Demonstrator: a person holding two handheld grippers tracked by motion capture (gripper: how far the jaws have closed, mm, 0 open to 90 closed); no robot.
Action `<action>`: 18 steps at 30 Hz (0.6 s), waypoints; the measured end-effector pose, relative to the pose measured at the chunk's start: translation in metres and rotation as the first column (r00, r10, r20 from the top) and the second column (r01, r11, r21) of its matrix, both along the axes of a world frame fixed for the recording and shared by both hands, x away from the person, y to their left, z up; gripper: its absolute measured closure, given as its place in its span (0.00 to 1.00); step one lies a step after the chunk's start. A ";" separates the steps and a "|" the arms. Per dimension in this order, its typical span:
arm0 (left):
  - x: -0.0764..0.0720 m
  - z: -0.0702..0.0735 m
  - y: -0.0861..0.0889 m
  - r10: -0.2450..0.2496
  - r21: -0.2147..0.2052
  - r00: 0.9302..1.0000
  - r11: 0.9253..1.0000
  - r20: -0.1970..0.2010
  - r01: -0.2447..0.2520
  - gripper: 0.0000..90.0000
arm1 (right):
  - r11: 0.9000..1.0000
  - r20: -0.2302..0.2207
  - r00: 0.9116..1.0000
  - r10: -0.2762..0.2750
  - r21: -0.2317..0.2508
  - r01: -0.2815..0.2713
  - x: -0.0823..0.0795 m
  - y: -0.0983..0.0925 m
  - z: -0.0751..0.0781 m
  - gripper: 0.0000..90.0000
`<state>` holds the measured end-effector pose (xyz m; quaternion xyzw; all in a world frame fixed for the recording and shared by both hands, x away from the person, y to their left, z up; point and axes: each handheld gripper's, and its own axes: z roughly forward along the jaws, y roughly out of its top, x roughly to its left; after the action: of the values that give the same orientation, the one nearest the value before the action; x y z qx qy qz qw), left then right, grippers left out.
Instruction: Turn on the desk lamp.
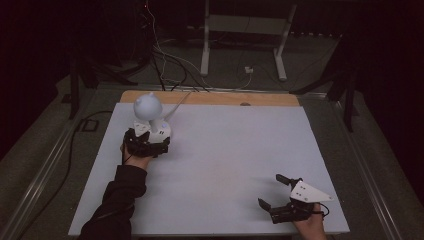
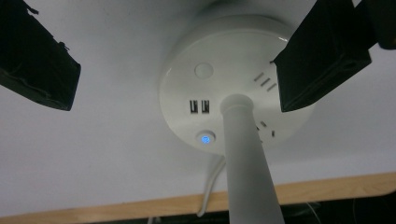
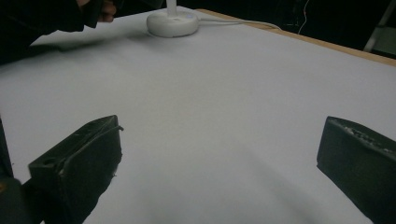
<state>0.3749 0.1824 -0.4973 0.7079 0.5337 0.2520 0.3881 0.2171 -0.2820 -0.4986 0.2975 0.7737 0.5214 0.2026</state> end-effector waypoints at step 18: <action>0.002 0.000 -0.004 0.077 0.066 0.995 0.995 -0.059 -0.073 0.38 | 1.000 -0.003 1.000 0.001 0.004 -0.001 0.000 -0.001 0.000 0.00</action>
<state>0.3766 0.1783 -0.4968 0.7069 0.5631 0.2613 0.3391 0.2175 -0.2827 -0.4988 0.2983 0.7730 0.5227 0.2007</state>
